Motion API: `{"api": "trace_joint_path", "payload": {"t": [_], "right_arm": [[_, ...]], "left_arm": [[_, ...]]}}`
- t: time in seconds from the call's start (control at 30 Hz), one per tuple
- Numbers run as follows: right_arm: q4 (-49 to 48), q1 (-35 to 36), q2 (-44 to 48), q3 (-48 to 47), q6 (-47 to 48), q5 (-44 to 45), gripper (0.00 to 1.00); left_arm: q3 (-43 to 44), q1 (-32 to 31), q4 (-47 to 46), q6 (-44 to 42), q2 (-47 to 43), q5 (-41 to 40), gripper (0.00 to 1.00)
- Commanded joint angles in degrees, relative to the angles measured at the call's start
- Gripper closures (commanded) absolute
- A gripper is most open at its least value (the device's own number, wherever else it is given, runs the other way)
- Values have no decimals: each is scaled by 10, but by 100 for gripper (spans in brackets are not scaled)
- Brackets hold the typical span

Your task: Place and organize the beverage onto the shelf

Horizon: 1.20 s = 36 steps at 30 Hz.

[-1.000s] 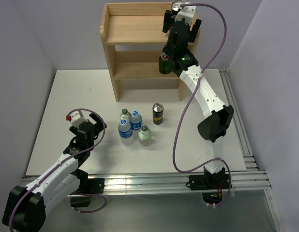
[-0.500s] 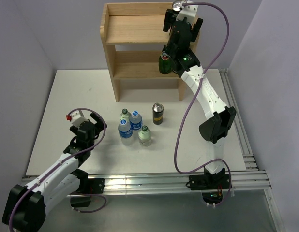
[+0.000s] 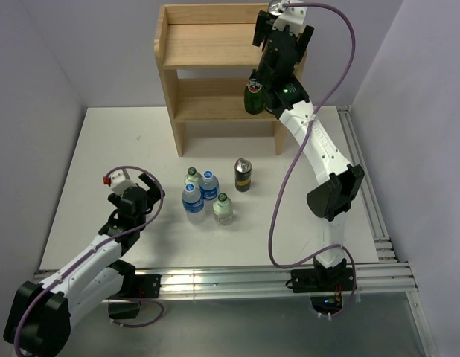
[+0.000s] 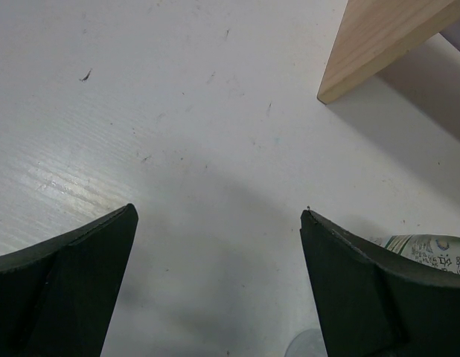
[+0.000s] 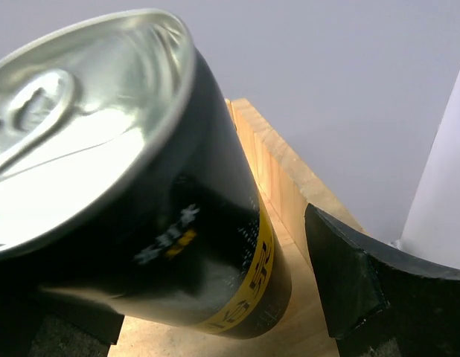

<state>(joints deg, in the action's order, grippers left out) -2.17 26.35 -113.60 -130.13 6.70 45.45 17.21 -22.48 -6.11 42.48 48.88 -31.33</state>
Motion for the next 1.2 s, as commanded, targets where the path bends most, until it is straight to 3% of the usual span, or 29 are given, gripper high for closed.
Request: {"api": "trace_joint_path", "payload": {"t": [0.0, 0.2, 0.33, 0.67, 0.83, 0.87, 0.93, 0.97, 1.03, 1.17], "right_arm": [[-64, -54, 62, -24, 49, 120, 6], [-78, -59, 61, -28, 54, 130, 6], [-75, -61, 61, -28, 49, 128, 0], [-52, -61, 57, -26, 32, 115, 0], [-57, -57, 56, -25, 44, 104, 18], [-59, -51, 57, -25, 48, 91, 36], [-61, -45, 52, -29, 59, 82, 57], [-57, -39, 48, -36, 60, 70, 87], [-51, -33, 37, -40, 62, 70, 98], [-73, -14, 16, -42, 90, 78, 100]], "left_arm": [[26, -3, -9, -10, 2, -4, 2], [28, -5, -7, -9, 10, -5, 2], [27, -5, -9, -10, 9, -4, 1], [31, -7, -7, -9, 12, -7, 1], [30, -6, -7, -10, 13, -8, 1], [31, -7, -7, -9, 13, -7, 1], [30, -7, -7, -9, 12, -7, 1], [29, -7, -7, -8, 10, -7, 1], [28, -7, -7, -8, 8, -8, 1], [30, -7, -7, -9, 9, -8, 1]]}}
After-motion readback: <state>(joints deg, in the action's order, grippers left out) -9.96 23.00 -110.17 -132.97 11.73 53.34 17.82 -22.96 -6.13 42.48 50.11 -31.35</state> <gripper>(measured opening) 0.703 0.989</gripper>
